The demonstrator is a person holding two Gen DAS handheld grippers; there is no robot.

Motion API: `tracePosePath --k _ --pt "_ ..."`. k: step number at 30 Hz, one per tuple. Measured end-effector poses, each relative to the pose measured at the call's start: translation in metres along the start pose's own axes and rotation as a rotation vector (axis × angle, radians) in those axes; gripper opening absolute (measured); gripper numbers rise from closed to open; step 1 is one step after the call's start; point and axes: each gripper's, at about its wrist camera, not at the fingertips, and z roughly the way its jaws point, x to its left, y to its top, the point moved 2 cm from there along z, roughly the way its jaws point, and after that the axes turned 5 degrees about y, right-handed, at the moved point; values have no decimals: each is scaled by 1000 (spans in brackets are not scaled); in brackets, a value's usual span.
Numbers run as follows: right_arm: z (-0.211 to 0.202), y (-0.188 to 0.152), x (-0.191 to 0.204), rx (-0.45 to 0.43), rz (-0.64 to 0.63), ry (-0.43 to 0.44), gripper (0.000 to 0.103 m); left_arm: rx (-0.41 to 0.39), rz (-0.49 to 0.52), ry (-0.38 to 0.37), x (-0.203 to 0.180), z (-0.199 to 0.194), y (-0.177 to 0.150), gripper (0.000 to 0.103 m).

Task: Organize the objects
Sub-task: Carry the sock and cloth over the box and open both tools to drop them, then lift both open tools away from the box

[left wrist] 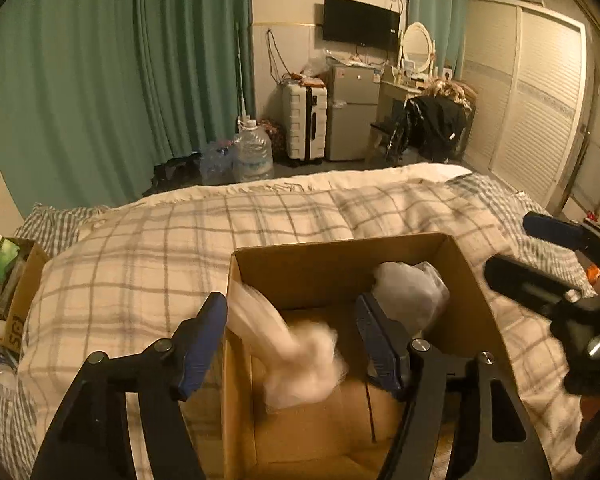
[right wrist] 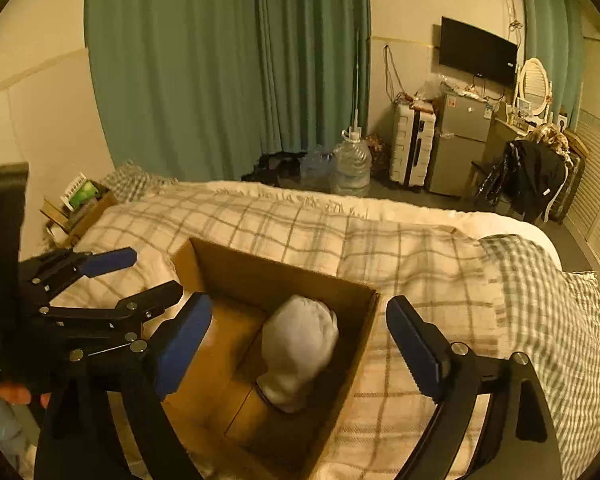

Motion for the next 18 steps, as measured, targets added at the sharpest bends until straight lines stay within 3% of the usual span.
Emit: tracePosePath --k 7,12,18 --pt "-87 13 16 -68 -26 -84 91 -86 13 2 1 -78 0 94" --pt "-155 10 45 -91 -71 -123 91 -139 32 20 -1 -139 -2 98" --pt "-211 -14 76 -96 -102 -145 91 -151 23 28 2 -195 -30 101"
